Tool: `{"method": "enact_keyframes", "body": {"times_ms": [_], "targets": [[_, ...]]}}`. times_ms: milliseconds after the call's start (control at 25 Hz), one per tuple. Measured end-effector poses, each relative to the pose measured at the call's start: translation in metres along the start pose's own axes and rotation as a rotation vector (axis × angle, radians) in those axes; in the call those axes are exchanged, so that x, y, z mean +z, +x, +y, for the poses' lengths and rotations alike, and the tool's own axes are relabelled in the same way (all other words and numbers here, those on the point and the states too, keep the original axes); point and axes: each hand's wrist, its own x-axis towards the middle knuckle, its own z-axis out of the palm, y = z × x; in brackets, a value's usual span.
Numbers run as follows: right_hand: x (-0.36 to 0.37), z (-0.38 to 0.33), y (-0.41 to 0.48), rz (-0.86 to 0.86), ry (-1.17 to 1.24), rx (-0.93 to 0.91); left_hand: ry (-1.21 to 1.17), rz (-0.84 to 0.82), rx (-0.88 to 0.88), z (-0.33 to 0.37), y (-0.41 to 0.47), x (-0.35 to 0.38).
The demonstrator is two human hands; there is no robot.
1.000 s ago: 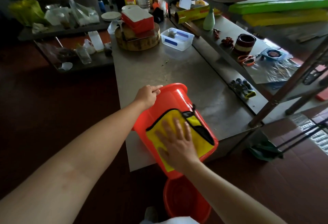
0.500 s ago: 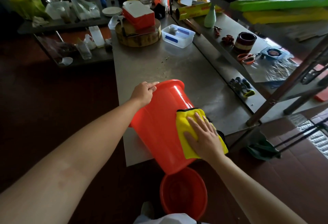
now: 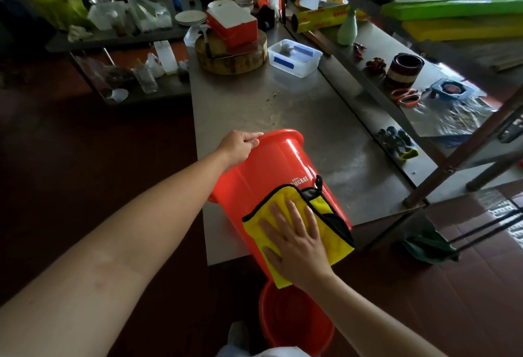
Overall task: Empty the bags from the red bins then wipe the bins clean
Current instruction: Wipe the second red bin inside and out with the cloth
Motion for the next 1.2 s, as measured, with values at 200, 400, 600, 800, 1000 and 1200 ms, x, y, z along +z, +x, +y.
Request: {"method": "enact_keyframes", "body": {"times_ms": [200, 400, 600, 800, 1000, 1200], "targets": [[-0.007, -0.003, 0.092, -0.083, -0.009, 0.009, -0.147, -0.074, -0.046, -0.008, 0.009, -0.009], [-0.002, -0.022, 0.151, -0.137, -0.093, 0.026, -0.33, -0.161, -0.152, -0.013, 0.014, -0.017], [-0.001, -0.014, 0.108, -0.055, -0.053, -0.017, -0.036, -0.087, 0.021, -0.014, 0.004, -0.018], [-0.007, 0.0, 0.035, -0.032, -0.018, 0.002, 0.304, -0.029, 0.3, -0.039, -0.017, -0.014], [-0.01, 0.011, -0.02, -0.002, 0.01, 0.028, 0.339, -0.084, 0.297, -0.041, -0.017, -0.024], [-0.017, 0.014, 0.012, -0.096, 0.016, 0.062, 0.275, -0.067, 0.243, -0.035, -0.016, -0.019]]}}
